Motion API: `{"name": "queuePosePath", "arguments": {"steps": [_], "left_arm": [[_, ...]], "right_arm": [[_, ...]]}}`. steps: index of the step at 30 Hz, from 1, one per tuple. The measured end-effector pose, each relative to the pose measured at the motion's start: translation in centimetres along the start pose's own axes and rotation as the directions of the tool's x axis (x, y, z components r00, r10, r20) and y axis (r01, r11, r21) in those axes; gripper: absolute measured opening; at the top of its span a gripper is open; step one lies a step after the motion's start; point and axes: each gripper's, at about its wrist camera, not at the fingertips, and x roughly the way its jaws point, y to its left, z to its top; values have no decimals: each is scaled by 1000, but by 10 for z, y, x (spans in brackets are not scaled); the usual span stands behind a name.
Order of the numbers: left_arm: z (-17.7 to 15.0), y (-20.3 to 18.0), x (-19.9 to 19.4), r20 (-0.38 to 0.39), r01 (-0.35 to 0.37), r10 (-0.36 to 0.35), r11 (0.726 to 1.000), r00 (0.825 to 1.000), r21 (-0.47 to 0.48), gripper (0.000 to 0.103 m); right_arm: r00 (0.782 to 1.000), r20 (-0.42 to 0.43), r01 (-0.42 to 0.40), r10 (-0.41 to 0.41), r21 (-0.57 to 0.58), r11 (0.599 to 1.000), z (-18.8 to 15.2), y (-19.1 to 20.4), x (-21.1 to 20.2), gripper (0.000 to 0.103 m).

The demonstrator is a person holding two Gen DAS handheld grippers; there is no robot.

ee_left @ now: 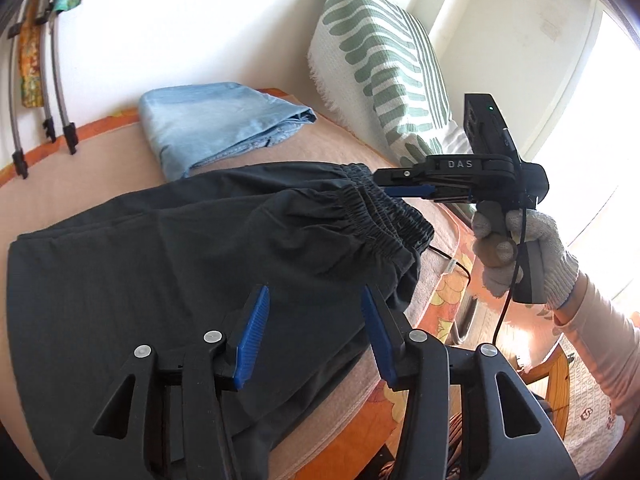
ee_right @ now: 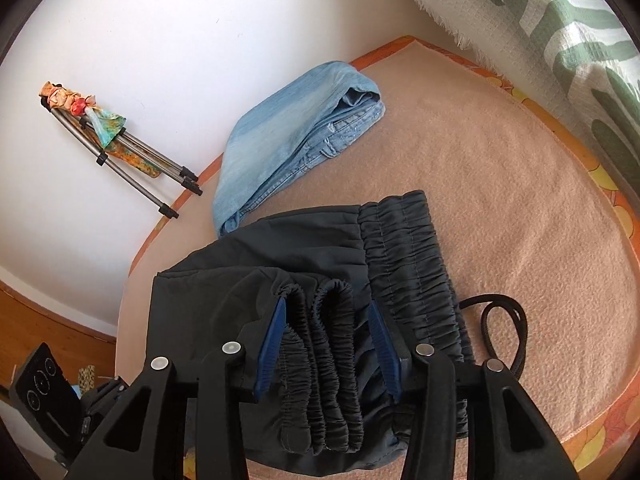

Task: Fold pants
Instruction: 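Fold the waistband end over onto the pants with both tools and release, then grasp the pants edge with the left tool while the right tool grasps the pants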

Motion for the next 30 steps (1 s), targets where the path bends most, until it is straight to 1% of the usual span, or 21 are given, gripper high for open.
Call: {"name": "queuePosePath", "arguments": {"steps": [2,4,6,8,10,12,14,15,16,17,18,19,21,23,25,26,27,28,29,30], "left_arm": [[-7,26,-21,31,-60,61,998,998,-35,47],[-17,51,-40,47,-135,138,989,989,-60,47],[-28,77,-55,50,-192,199,975,979,-108,47],[-42,103,-69,54,-239,252,956,966,-172,47],[-55,124,-83,53,-272,291,934,955,-230,47],[-70,141,-95,48,-301,325,914,944,-271,47],[-82,153,-104,43,-323,351,898,935,-300,47],[-87,159,-107,39,-328,357,891,933,-316,47],[-91,163,-108,36,-327,358,886,933,-330,47],[-95,166,-109,34,-329,362,881,932,-341,47],[-97,168,-111,33,-333,367,876,930,-347,47],[-99,169,-111,32,-336,370,874,929,-350,47],[-102,170,-109,25,-340,371,874,928,-349,47],[-104,169,-106,18,-344,372,875,928,-341,47],[-104,168,-102,8,-350,375,873,927,-340,47],[-106,169,-101,2,-349,373,871,928,-347,47],[-107,170,-99,-2,-345,368,869,930,-356,48],[-108,171,-98,-8,-347,370,865,929,-362,49],[-110,171,-97,-12,-350,372,863,928,-364,49],[-111,172,-96,-19,-356,375,861,927,-364,49]], "right_arm": [[1000,22,-14,15,-61,998,1,13,-9,46],[1000,26,-9,13,-125,992,2,29,-10,46],[1000,-9,8,-10,-184,983,3,45,1,46],[996,-60,55,-69,-214,975,2,54,20,46],[980,-92,149,-176,-245,958,0,57,40,46],[965,-98,210,-244,-267,940,-3,59,53,45],[967,-107,198,-231,-256,946,-5,58,57,35],[968,-110,194,-227,-250,949,-7,58,58,26],[966,-111,199,-233,-249,948,-8,58,58,22],[966,-106,202,-235,-254,946,-8,59,57,20],[967,-97,206,-237,-258,944,-9,61,55,15],[966,-87,213,-242,-260,942,-10,63,51,13],[959,-47,256,-278,-269,928,-8,65,40,9],[943,-13,315,-331,-278,908,-3,63,33,9],[938,-34,323,-344,-266,908,0,57,32,11],[930,-34,345,-366,-267,900,1,55,33,12],[928,-35,348,-371,-276,896,1,57,34,17],[927,-37,349,-374,-284,893,0,60,35,32],[923,-37,356,-382,-286,889,0,63,34,42],[925,-19,359,-381,-289,887,-1,69,30,45]]}}
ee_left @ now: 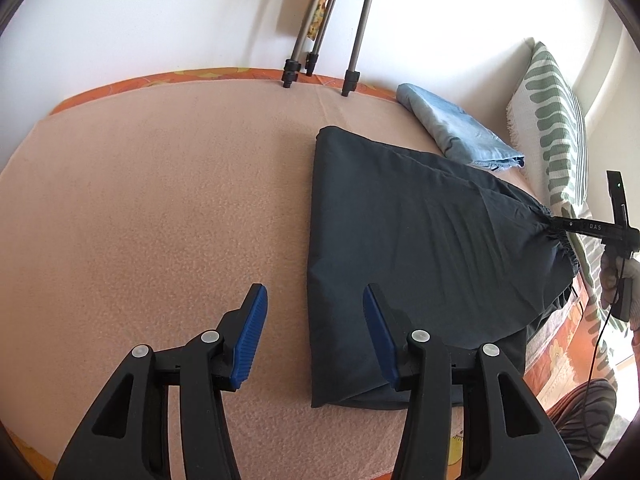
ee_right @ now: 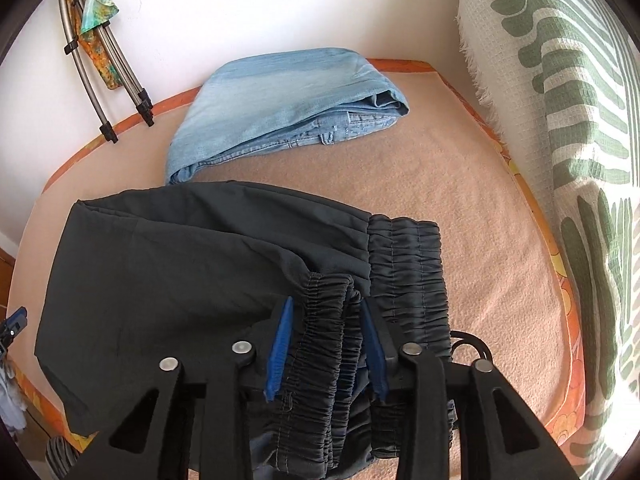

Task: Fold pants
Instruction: 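Grasp the pants edge with the left tool while the right tool grasps the pants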

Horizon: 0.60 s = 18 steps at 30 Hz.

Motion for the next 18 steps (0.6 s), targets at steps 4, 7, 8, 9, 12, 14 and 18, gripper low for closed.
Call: {"name": "queuePosePath", "arguments": {"steps": [4,7,8,9,12,14,18], "left_arm": [[-5,4,7,-30,3,-4,1000,1000,-19,49],[-11,4,11,-42,15,-16,1000,999,-26,49],[-12,4,12,-45,21,-23,999,999,-33,49],[-14,4,14,-48,30,-32,999,998,-40,49],[-18,4,19,-57,37,-40,998,998,-58,49],[-20,3,20,-47,41,-44,997,998,-62,49],[-21,6,20,-38,88,-93,991,995,-102,48]], "right_arm": [[997,74,1,3,-59,998,6,27,-27,47],[992,103,-63,74,-107,992,15,59,-46,57],[989,109,-82,96,-126,989,18,72,-51,58],[987,110,-104,120,-147,984,22,86,-55,58],[974,92,-190,208,-177,966,32,125,-58,61],[962,69,-247,263,-186,951,40,150,-56,63],[946,31,-309,324,-222,925,47,204,-44,68]]}}
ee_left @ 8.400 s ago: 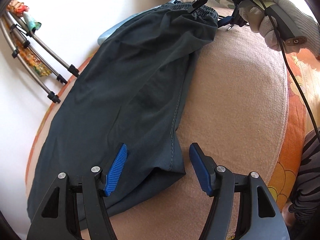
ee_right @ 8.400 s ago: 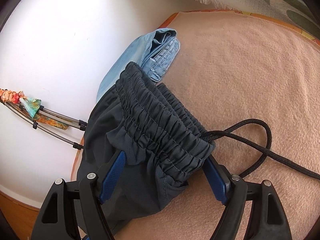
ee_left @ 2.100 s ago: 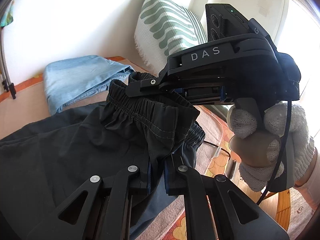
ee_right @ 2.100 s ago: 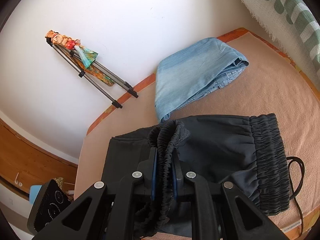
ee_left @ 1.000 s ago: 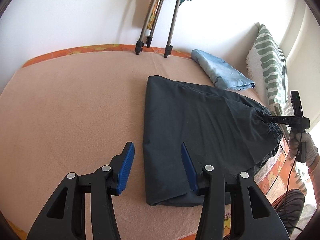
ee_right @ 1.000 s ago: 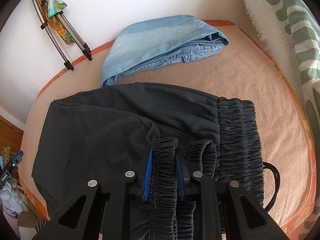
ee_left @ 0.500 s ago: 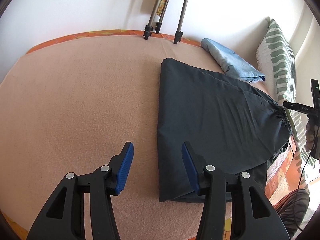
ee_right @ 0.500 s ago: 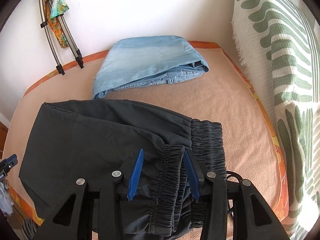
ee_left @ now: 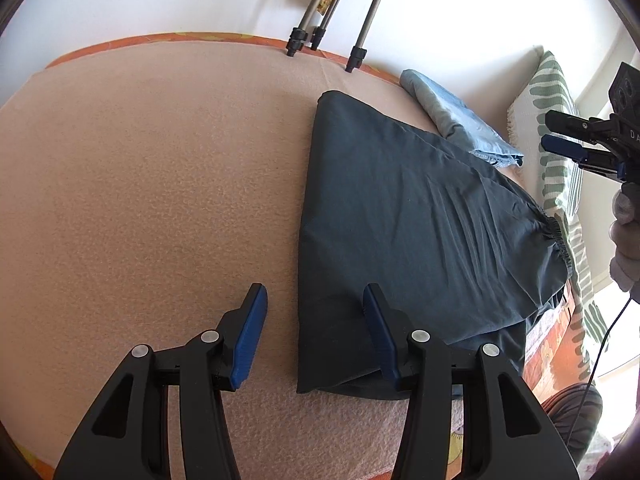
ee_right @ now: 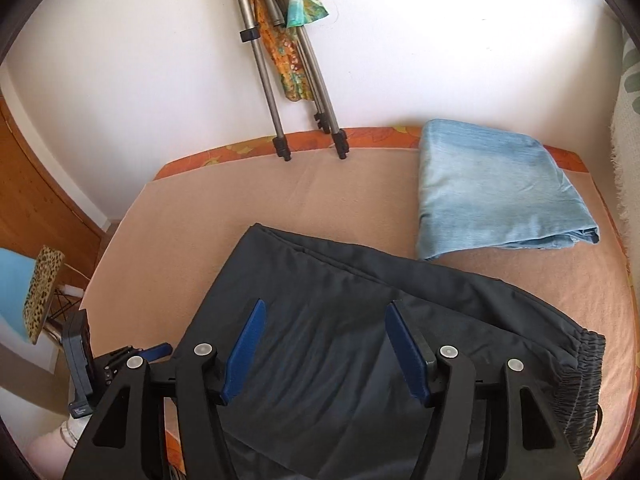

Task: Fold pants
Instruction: 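Grasp the pants edge with the left tool while the right tool grasps the pants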

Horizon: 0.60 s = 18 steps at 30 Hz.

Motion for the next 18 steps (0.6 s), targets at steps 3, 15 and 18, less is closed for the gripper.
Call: {"name": "queuePosePath", "arguments": {"steps": [3,15,18], "left_arm": [[0,-1,3,-6,40,-40,999,999,-10,31],[-5,-12,-3,62,93,-94,995,994,24,11],[-6,-17,-5,70,96,-99,994,993,49,11]], "right_arm": [[997,-59,-44,43,-13,999,10,31,34,71],[959,-284,2,-19,-59,998,25,135,180,71],[943,-311,85,-120,-125,989,28,152,203,71]]}}
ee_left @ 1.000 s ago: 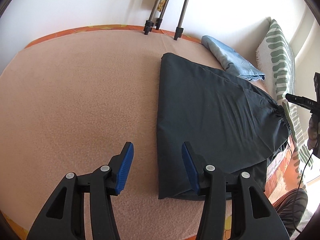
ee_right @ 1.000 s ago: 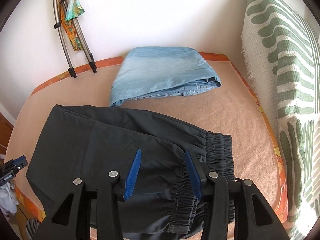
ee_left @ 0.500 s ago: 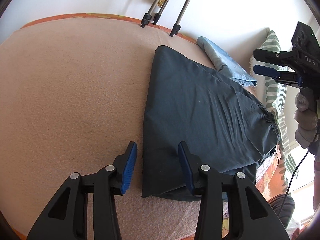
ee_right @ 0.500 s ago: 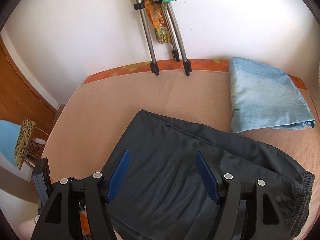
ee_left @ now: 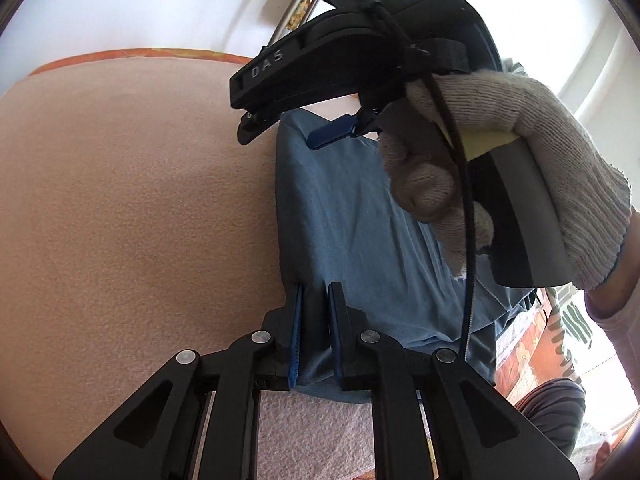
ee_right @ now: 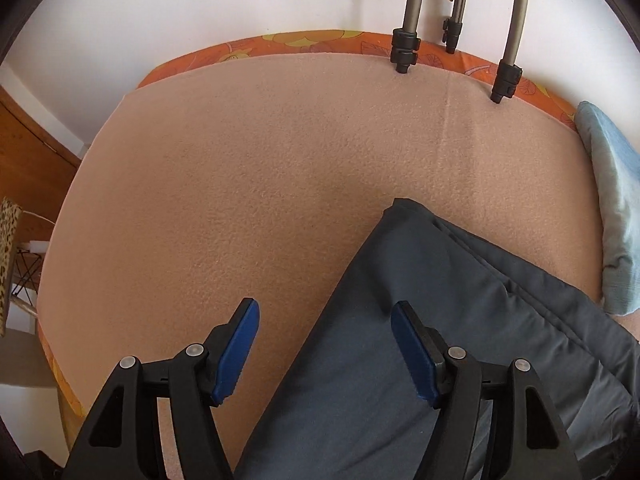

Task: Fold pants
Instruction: 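Grasp the pants edge with the left tool while the right tool grasps the pants, then lift the held pants with both tools and fold them over onto themselves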

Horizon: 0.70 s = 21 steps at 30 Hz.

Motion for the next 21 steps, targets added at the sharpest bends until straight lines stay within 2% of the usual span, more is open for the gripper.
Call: {"name": "queuePosePath", "arguments": {"steps": [3,4,6,7,8,10,13,15,16,17,18,21], "left_arm": [[-1,-4,1,3,-8,8,1000,1000,20,11],[-1,-5,1,5,-15,15,999,1000,29,11],[-3,-10,4,10,-55,55,997,998,55,12],[-3,-11,4,16,-77,76,995,997,62,18],[-4,-12,6,16,-96,95,993,995,63,32],[-6,-11,10,7,-104,103,993,995,51,50],[-6,-10,14,2,-95,95,995,995,21,51],[-5,-9,14,-5,-61,61,998,998,-4,50],[-4,-7,15,-6,-43,43,999,999,-22,40],[-5,-5,15,-9,-26,25,999,1000,-41,19],[-5,-4,15,-11,-14,14,998,1000,-56,14],[-5,-9,10,20,15,-14,998,1000,-61,8]], "right_arm": [[997,-31,77,-77,-3,997,6,5,14,66],[995,-36,91,-91,-1,996,7,5,17,56],[993,-39,116,-115,7,993,7,1,19,45],[993,-37,117,-116,6,993,7,-1,18,36],[993,-39,116,-116,5,993,7,-3,18,32],[995,-40,93,-92,15,996,7,-11,16,19],[999,-34,33,-32,54,998,7,-23,11,8],[1000,-18,-5,6,82,997,8,-31,7,6],[1000,-7,-23,24,95,995,7,-35,3,5],[999,4,-41,41,107,993,7,-39,0,4],[998,15,-58,57,119,991,6,-46,-5,4],[995,47,-96,91,134,986,5,-56,-19,2]]}}
